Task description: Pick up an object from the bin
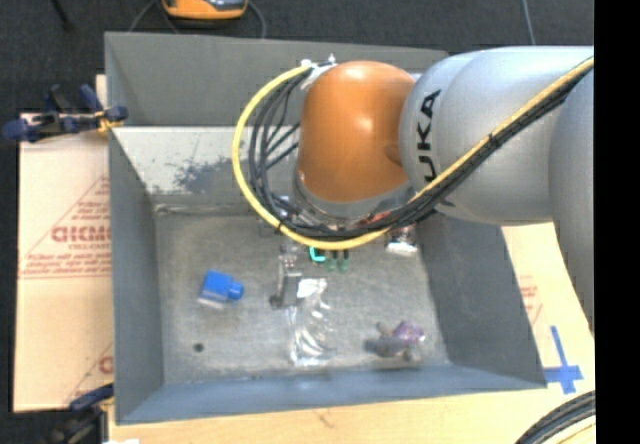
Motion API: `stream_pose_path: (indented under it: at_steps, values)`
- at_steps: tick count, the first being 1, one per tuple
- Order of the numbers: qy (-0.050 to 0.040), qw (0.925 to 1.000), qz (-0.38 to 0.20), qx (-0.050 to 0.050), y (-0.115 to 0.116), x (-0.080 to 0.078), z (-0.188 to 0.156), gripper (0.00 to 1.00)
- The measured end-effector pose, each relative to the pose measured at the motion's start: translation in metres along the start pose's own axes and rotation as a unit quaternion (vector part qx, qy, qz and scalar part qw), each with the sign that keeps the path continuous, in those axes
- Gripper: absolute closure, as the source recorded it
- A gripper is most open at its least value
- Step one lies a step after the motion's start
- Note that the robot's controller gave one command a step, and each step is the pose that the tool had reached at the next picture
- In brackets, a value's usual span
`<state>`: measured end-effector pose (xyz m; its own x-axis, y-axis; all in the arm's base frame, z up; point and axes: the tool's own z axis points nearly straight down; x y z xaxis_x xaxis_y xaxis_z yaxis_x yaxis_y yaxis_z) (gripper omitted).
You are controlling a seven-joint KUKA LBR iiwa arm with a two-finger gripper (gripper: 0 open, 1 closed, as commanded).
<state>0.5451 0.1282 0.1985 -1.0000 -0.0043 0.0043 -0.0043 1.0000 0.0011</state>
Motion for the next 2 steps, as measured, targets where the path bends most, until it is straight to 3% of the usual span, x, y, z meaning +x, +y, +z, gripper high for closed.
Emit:
stream_pose_path:
  at_steps: [1, 2]
  values:
    - [-0.0002, 0.9975, 0.07, 0.0, -0.006, -0.026, 0.127, 0.0]
    - [-0.0046, 0.9991, 0.043, 0.0, 0.04, -0.024, 0.128, 0.0]
